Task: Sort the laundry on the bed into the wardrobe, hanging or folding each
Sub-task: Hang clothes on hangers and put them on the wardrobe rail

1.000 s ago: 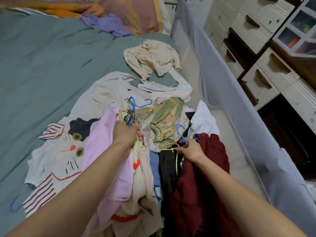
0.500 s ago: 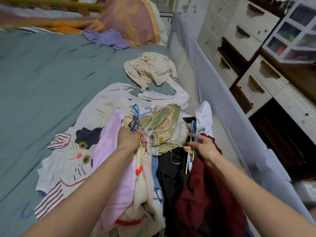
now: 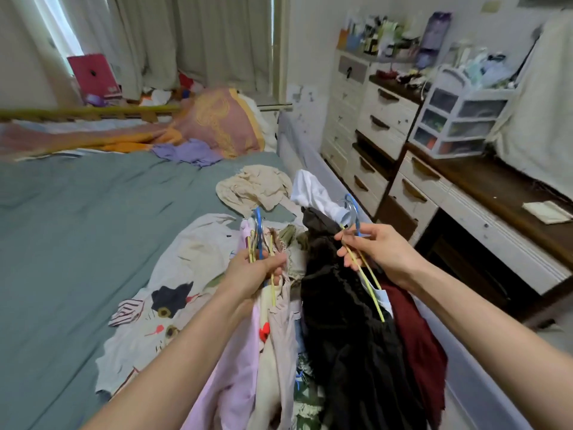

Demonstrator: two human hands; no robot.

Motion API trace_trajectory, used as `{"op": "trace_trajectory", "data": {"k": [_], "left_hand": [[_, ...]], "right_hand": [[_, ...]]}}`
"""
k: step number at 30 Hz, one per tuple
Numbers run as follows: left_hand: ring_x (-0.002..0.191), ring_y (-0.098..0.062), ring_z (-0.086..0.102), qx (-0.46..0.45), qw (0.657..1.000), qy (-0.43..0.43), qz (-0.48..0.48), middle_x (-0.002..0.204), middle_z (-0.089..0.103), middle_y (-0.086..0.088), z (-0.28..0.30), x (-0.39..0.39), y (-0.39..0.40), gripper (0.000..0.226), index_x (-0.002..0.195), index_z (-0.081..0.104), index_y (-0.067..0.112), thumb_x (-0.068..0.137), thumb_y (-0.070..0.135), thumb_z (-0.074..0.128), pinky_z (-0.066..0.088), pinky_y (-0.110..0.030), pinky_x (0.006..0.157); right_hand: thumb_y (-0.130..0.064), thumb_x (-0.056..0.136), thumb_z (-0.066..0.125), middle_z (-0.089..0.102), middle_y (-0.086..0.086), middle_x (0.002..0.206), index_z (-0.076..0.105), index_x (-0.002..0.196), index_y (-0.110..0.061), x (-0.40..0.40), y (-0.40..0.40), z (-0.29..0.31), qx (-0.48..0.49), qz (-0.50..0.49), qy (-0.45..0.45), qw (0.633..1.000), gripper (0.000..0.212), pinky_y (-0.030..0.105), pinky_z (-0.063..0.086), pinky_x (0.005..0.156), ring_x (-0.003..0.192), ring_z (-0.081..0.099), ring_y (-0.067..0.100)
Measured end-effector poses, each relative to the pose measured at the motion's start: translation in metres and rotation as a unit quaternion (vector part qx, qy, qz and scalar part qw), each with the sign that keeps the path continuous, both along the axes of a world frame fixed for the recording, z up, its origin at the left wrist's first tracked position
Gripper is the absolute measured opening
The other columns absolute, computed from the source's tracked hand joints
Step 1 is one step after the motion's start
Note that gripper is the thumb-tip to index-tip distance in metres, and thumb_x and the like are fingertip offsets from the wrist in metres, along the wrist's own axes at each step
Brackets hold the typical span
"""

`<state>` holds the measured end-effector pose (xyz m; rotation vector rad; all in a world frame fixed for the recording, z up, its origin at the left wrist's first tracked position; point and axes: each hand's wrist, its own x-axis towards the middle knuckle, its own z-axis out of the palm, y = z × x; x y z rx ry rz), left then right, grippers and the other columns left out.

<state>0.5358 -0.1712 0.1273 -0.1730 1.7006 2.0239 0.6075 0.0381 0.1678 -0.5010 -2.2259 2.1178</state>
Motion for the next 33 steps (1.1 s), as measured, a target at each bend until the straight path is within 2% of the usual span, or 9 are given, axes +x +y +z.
{"op": "trace_trajectory", "data": {"k": [3, 10, 15, 20, 24, 26, 29, 31, 33], "left_hand": [[0.045, -0.014, 0.051, -0.015, 0.998, 0.044, -0.045, 0.053, 0.058, -0.002, 0.022, 0.042, -0.001, 0.033, 0.082, 0.052, 0.01, 0.071, 0.003, 0.082, 0.045, -0.025, 0.046], [0.078, -0.018, 0.072, 0.019, 0.977, 0.129, -0.166, 0.087, 0.074, -0.007, 0.052, 0.146, -0.015, 0.032, 0.101, 0.067, 0.005, 0.073, 0.01, 0.082, 0.047, -0.016, 0.048], [0.052, -0.017, 0.057, 0.022, 0.966, 0.09, -0.242, 0.075, 0.067, -0.014, 0.043, 0.203, -0.034, 0.041, 0.102, 0.07, -0.002, 0.073, 0.024, 0.083, 0.04, -0.02, 0.042], [0.032, -0.009, 0.051, -0.014, 0.962, -0.044, -0.27, 0.051, 0.062, -0.005, 0.039, 0.255, -0.046, 0.011, 0.084, 0.066, -0.003, 0.079, 0.002, 0.075, 0.036, -0.014, 0.033], [0.026, -0.007, 0.039, -0.05, 0.958, -0.063, -0.274, 0.045, 0.052, -0.005, 0.027, 0.285, -0.04, 0.019, 0.068, 0.057, 0.002, 0.079, -0.004, 0.071, 0.036, -0.016, 0.032], [0.03, -0.008, 0.043, -0.089, 0.938, -0.041, -0.333, 0.046, 0.055, -0.003, 0.023, 0.304, -0.038, 0.021, 0.068, 0.059, 0.005, 0.075, 0.005, 0.078, 0.04, -0.019, 0.037], [0.045, -0.014, 0.059, -0.097, 0.904, -0.021, -0.415, 0.063, 0.067, -0.005, 0.019, 0.336, -0.037, 0.025, 0.085, 0.068, 0.0, 0.069, 0.01, 0.084, 0.049, -0.024, 0.047], [0.069, -0.022, 0.068, -0.096, 0.885, 0.003, -0.456, 0.083, 0.073, -0.009, 0.014, 0.357, -0.035, 0.03, 0.095, 0.071, 0.0, 0.069, 0.008, 0.083, 0.058, -0.033, 0.066], [0.092, -0.025, 0.069, -0.087, 0.87, 0.043, -0.483, 0.099, 0.074, -0.011, 0.009, 0.379, -0.036, 0.033, 0.095, 0.073, 0.004, 0.065, 0.005, 0.084, 0.056, -0.04, 0.087]], "right_hand": [[-0.006, 0.091, 0.06, 0.061, 0.022, 0.071, 0.061, 0.099, 0.007, 0.046, -0.02, 0.032, 0.033, -0.014, 0.015, 0.999, 0.015, 0.021, 0.046, 0.045, 0.045, 0.057, 0.016], [0.008, 0.09, 0.056, 0.062, 0.019, 0.067, 0.057, 0.099, 0.015, 0.171, -0.085, 0.055, 0.083, -0.04, 0.023, 0.995, 0.011, 0.023, 0.045, 0.043, 0.047, 0.058, 0.019], [0.01, 0.09, 0.055, 0.062, 0.015, 0.063, 0.056, 0.09, 0.005, 0.245, -0.14, 0.042, 0.079, -0.077, 0.027, 0.993, 0.005, 0.024, 0.045, 0.04, 0.045, 0.059, 0.019], [0.009, 0.089, 0.056, 0.062, 0.018, 0.066, 0.057, 0.087, 0.001, 0.31, -0.174, 0.021, 0.018, -0.136, 0.011, 0.99, 0.009, 0.026, 0.048, 0.045, 0.047, 0.059, 0.021], [0.01, 0.089, 0.056, 0.063, 0.018, 0.064, 0.057, 0.087, 0.002, 0.362, -0.187, 0.005, -0.011, -0.181, -0.017, 0.983, 0.008, 0.028, 0.049, 0.046, 0.048, 0.06, 0.023], [0.008, 0.089, 0.057, 0.063, 0.018, 0.066, 0.057, 0.088, 0.001, 0.389, -0.187, 0.0, -0.022, -0.203, -0.028, 0.979, 0.007, 0.03, 0.05, 0.047, 0.05, 0.06, 0.024], [0.008, 0.09, 0.056, 0.062, 0.02, 0.07, 0.057, 0.093, 0.002, 0.427, -0.184, -0.004, -0.032, -0.234, -0.034, 0.971, 0.006, 0.03, 0.05, 0.048, 0.051, 0.058, 0.024], [0.007, 0.09, 0.056, 0.062, 0.021, 0.072, 0.057, 0.094, 0.003, 0.451, -0.184, -0.006, -0.036, -0.249, -0.038, 0.967, 0.006, 0.03, 0.05, 0.048, 0.052, 0.058, 0.023], [0.007, 0.09, 0.056, 0.062, 0.022, 0.072, 0.056, 0.093, 0.003, 0.474, -0.186, -0.008, -0.03, -0.261, -0.036, 0.964, 0.005, 0.03, 0.051, 0.048, 0.051, 0.059, 0.023]]}}
